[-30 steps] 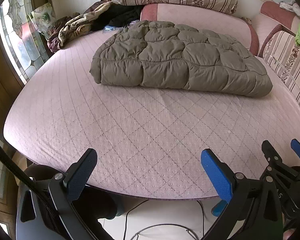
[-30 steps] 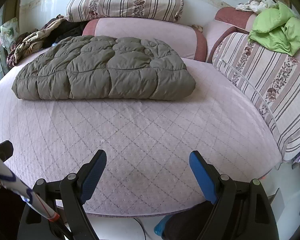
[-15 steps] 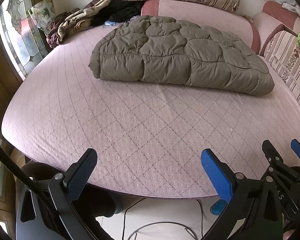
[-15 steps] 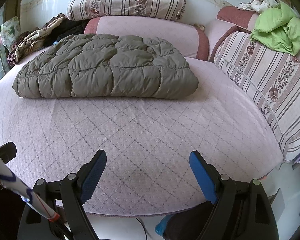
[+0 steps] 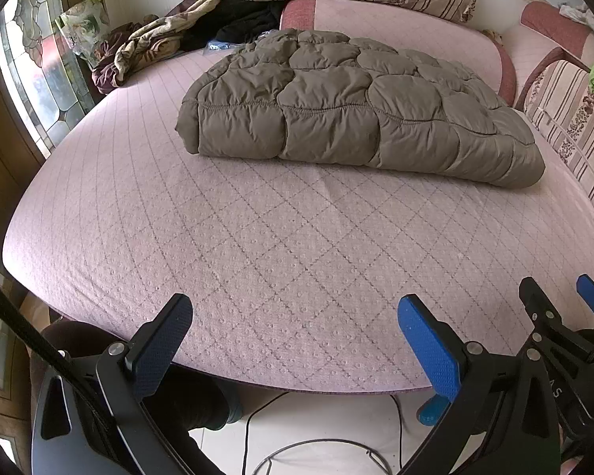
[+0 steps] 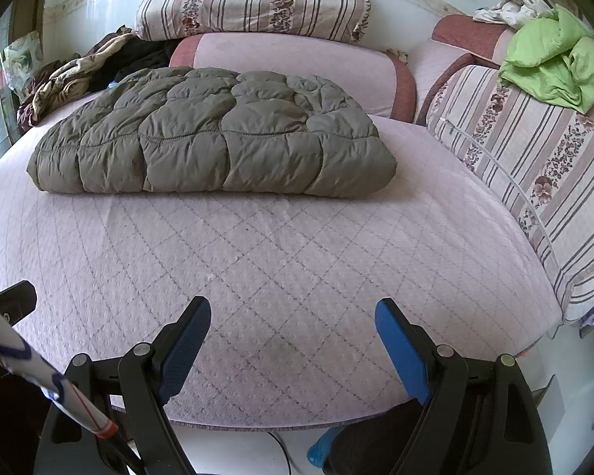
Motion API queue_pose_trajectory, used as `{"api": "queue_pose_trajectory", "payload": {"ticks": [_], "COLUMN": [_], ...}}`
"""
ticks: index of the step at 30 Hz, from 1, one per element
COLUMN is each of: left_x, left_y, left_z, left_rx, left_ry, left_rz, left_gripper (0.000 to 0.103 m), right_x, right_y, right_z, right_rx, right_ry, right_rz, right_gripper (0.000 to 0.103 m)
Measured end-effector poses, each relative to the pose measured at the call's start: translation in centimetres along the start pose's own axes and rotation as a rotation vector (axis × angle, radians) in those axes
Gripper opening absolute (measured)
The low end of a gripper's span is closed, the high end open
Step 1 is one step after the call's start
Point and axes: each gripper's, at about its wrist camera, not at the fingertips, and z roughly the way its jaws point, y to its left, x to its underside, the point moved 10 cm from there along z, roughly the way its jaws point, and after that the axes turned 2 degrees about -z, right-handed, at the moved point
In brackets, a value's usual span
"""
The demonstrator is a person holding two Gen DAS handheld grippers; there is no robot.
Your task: Fold large clothes
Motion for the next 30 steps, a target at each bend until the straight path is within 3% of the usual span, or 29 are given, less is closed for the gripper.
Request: {"api": "queue_pose_trajectory", "payload": {"ticks": [20,30], "left_x": [-0.1,-0.3], "left_y": [-0.2,-1.5], "left_z": [-0.3,-1.2], "left_rx": [0.016,0.067], "left_ry": [-0.009,-0.026], "left_rz": [0.004,0.022], "left_gripper": [0.103,0.103], "right_x": [0.0,0.0], "right_y": [0.1,0.2], "right_z": [-0.1,0.0], "right_rx": [-0.002,-0.004], "right_ry": [-0.005,-0.001], "right_rz": [-0.005,-0.005], "right_gripper": [0.088,0.088]}}
